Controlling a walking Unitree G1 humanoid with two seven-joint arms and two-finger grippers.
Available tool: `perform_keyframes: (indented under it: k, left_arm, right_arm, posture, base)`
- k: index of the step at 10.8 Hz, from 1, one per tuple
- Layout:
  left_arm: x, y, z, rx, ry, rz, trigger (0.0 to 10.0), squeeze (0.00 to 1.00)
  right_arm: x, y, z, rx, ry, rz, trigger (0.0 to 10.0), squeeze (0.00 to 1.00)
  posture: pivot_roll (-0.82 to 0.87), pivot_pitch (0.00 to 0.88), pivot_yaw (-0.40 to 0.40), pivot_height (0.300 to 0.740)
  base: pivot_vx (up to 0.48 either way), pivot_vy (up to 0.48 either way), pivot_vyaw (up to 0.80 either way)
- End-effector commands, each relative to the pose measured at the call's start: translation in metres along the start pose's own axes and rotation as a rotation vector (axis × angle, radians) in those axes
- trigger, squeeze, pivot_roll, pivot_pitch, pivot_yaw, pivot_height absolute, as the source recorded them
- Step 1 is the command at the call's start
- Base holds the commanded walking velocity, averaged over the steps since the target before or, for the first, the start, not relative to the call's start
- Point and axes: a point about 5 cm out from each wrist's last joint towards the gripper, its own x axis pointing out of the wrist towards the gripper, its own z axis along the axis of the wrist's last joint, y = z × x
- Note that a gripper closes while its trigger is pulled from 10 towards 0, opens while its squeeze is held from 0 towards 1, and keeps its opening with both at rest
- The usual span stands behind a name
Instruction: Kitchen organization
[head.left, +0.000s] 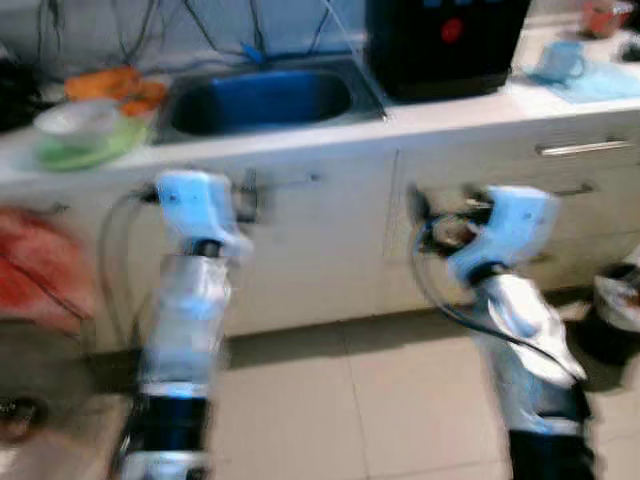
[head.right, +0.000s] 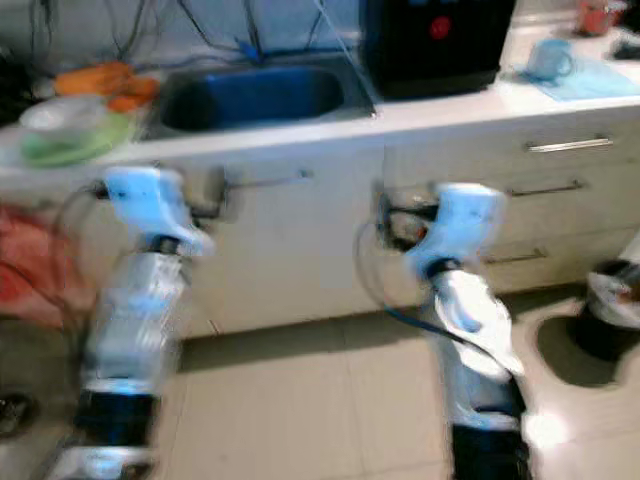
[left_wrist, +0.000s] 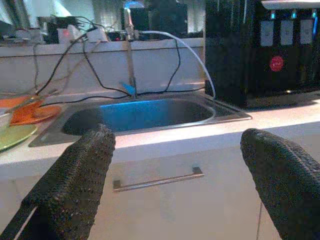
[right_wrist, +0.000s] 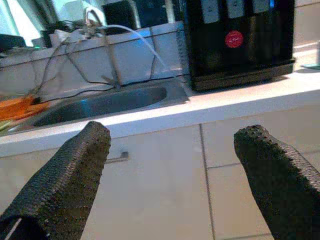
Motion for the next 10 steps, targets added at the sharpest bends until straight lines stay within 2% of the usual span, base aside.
perform_keyframes:
  k: [1,10]
  left_arm:
    - [0.0014,0.0126,0.0046,0.026,-0.014,0.041,10.0,0.0]
    - [0.0038,0.0081,-0.0012,0.034,0.008,0.041,10.0,0.0]
  right_arm:
    - [0.0024,0.0121,0.0053,0.01,-0.025,0.039,10.0,0.0]
    - [0.0021,0.0164,0.0061,-0.03,-0.033,0.074,10.0,0.0]
  posture:
    - [0.04,0.0,0.082,0.74]
    - [0.04,0.0,0.074,0.74]
  base:
    - [0.446,0.0,0.0]
    - [0.445,0.0,0.0]
